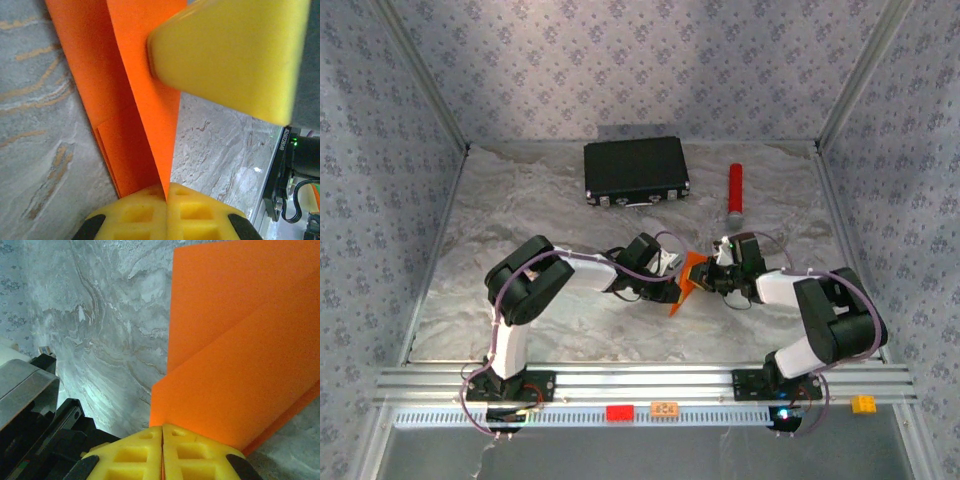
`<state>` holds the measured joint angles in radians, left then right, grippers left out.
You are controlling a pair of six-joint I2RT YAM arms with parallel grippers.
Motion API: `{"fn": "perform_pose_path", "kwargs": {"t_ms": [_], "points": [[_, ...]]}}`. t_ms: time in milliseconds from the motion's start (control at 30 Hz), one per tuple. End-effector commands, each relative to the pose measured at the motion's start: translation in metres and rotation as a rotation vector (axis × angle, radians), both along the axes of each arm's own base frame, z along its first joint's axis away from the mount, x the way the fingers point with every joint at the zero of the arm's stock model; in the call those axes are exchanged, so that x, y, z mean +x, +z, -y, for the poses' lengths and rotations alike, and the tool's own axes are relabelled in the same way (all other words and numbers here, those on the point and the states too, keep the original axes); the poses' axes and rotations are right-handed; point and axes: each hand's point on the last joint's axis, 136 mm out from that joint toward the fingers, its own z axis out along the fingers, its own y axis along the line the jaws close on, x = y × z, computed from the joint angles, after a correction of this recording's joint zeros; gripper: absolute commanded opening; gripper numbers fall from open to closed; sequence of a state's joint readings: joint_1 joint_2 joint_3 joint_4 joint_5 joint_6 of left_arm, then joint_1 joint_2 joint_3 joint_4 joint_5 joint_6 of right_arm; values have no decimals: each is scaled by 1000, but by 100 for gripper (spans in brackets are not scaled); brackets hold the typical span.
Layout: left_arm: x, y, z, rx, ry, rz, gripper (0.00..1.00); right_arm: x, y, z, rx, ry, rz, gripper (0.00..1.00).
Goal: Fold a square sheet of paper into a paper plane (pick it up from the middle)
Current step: Fold the wing for the fifth time at the center of the table.
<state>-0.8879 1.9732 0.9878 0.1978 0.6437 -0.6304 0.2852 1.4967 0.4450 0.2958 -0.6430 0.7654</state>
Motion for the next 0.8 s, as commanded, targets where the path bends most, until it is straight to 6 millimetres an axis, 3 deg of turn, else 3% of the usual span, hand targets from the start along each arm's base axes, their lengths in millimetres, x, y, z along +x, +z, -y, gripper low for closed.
{"fn": "perform_pose_path", "kwargs": {"t_ms": [0,333,767], "points": [[-16,-44,-17,134,0,-75,0,10,6,-2,11,17,38,10],[-17,-47,-19,148,9,-80,0,12,2,0,8,14,27,11],[-15,-38,-18,135,9,-64,4,5,-24,10,-48,-9,-42,10]]}}
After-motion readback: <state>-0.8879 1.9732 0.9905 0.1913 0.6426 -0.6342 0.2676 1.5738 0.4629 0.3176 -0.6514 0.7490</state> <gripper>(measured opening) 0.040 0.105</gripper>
